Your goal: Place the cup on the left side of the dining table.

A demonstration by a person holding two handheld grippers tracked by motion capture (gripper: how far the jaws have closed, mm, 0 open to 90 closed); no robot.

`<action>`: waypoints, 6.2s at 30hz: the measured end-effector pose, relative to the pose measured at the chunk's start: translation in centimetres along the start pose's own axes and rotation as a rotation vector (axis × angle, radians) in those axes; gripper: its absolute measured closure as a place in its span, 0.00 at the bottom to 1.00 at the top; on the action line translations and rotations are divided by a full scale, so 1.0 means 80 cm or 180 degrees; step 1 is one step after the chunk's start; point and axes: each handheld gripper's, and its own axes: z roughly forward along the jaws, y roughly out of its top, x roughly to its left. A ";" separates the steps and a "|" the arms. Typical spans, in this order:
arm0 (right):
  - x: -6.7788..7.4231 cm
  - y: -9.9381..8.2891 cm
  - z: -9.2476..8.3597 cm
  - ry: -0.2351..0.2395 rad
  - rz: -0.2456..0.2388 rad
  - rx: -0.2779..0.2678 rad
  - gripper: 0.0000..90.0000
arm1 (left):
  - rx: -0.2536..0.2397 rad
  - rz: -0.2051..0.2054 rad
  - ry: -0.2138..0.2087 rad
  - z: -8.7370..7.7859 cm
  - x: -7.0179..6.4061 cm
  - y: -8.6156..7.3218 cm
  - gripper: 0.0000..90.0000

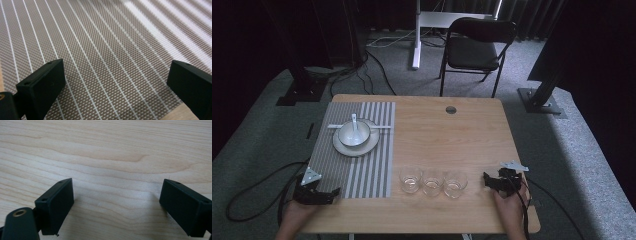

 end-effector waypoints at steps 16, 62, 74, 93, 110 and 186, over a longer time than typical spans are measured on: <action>0.000 0.000 0.000 0.0000 0.0000 0.0001 0.13 | 0.0076 -0.0072 -0.0192 -0.022 0.011 -0.009 0.02; 0.000 0.000 0.000 0.0000 -0.0001 0.0000 0.13 | -0.0003 0.0602 -0.0891 0.017 -0.087 0.052 0.03; 0.000 0.000 0.000 0.0000 -0.0001 0.0000 0.13 | 0.0032 0.0726 -0.1024 0.038 -0.118 0.069 0.03; 0.000 0.000 0.000 0.0001 -0.0002 0.0000 0.13 | 0.0009 0.0935 -0.1256 0.065 -0.160 0.096 0.05; 0.000 0.000 0.000 0.0001 -0.0001 0.0000 0.13 | -0.0054 0.1117 -0.1362 0.079 -0.190 0.128 0.05; 0.000 0.000 0.000 0.0001 -0.0003 -0.0001 0.13 | -0.0472 0.0583 -0.0583 0.058 -0.154 0.139 0.24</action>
